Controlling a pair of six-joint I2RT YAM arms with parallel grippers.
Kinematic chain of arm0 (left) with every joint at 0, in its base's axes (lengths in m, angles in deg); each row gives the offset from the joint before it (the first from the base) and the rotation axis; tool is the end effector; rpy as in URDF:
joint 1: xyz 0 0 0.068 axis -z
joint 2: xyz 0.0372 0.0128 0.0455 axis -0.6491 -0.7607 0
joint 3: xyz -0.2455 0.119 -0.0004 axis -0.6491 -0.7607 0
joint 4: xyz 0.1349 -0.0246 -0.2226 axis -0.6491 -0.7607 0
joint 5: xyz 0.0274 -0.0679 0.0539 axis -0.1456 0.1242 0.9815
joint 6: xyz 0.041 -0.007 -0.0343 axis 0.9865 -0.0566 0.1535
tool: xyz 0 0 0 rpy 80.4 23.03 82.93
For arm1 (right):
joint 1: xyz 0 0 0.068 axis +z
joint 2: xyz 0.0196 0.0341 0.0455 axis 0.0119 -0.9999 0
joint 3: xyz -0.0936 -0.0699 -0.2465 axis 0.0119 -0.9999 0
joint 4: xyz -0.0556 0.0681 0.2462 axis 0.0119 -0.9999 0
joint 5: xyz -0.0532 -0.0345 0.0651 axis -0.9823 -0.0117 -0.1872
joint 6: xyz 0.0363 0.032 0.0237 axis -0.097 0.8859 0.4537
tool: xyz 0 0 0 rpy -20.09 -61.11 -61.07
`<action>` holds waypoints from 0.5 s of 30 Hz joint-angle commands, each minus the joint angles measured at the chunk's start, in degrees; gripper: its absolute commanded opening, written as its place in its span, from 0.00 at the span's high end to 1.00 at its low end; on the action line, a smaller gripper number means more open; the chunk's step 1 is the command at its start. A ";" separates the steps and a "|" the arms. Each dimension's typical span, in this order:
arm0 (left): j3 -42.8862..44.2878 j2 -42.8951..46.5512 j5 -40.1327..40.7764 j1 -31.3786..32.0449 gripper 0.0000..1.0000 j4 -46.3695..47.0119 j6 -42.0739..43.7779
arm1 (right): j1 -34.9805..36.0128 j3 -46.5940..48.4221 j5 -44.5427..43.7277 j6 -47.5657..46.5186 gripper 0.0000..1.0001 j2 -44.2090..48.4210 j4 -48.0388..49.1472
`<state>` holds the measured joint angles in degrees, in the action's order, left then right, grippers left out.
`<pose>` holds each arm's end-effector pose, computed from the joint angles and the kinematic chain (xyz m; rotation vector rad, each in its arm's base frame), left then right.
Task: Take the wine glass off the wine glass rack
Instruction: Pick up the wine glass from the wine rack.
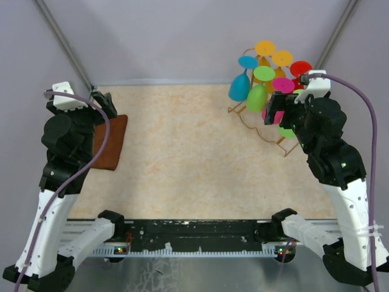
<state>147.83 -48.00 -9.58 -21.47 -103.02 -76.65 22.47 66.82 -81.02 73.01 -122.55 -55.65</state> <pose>0.1441 -0.0324 0.4787 -0.1920 1.4362 0.0199 0.1346 0.0452 0.4898 -0.0282 1.7466 0.0867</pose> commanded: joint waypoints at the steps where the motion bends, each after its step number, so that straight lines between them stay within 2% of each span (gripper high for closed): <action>1: -4.08 2.06 -5.50 -1.72 0.01 -1.37 -3.84 | -3.47 -0.71 1.94 3.35 0.01 2.94 -2.86; 10: -14.41 5.06 -19.21 -4.14 0.01 -2.21 -9.12 | -8.43 -4.15 -4.00 7.38 0.01 8.70 -7.29; 15: -20.76 7.31 -24.35 -4.78 0.01 -1.35 -11.98 | -9.75 -4.88 -8.65 10.81 0.01 8.95 -11.27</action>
<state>130.63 -42.84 -27.22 -25.60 -105.19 -85.35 13.86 62.25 -84.93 80.38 -113.41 -64.45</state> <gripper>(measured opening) 0.996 0.992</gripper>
